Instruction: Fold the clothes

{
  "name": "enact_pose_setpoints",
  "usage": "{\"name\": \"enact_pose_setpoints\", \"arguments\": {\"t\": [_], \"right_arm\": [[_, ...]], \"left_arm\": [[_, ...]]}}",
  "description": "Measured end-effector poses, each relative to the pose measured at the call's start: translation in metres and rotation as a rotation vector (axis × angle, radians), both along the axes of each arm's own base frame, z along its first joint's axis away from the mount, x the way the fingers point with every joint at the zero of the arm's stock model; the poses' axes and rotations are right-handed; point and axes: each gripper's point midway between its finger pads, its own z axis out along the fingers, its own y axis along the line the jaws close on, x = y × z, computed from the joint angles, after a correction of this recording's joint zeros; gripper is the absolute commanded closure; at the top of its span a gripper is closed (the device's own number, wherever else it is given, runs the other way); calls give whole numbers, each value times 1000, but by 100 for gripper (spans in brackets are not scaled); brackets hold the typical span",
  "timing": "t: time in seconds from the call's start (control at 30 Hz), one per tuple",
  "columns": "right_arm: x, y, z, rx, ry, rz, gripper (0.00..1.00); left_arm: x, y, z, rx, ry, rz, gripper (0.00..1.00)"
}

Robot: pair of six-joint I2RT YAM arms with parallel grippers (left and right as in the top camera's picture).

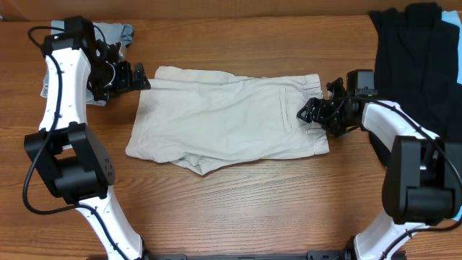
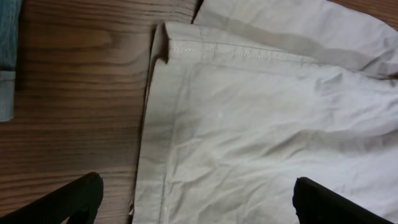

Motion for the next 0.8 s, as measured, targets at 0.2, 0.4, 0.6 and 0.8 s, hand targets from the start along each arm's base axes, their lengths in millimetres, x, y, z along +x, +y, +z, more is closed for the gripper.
{"name": "enact_pose_setpoints", "arguments": {"t": [0.2, 0.4, 0.6, 0.8], "right_arm": [[3, 10, -11, 49, 35, -35, 96], [5, 5, -7, 113, 46, -71, 96], [6, -47, 15, 145, 89, -164, 96], [20, -97, 48, 119, 21, -217, 96]], "left_arm": [[1, -12, 0, -1, 1, -17, 6], [5, -20, 0, -3, -6, -17, 22], [8, -26, 3, -48, -16, -2, 27], [20, -50, 17, -198, -94, -49, 15]]}}
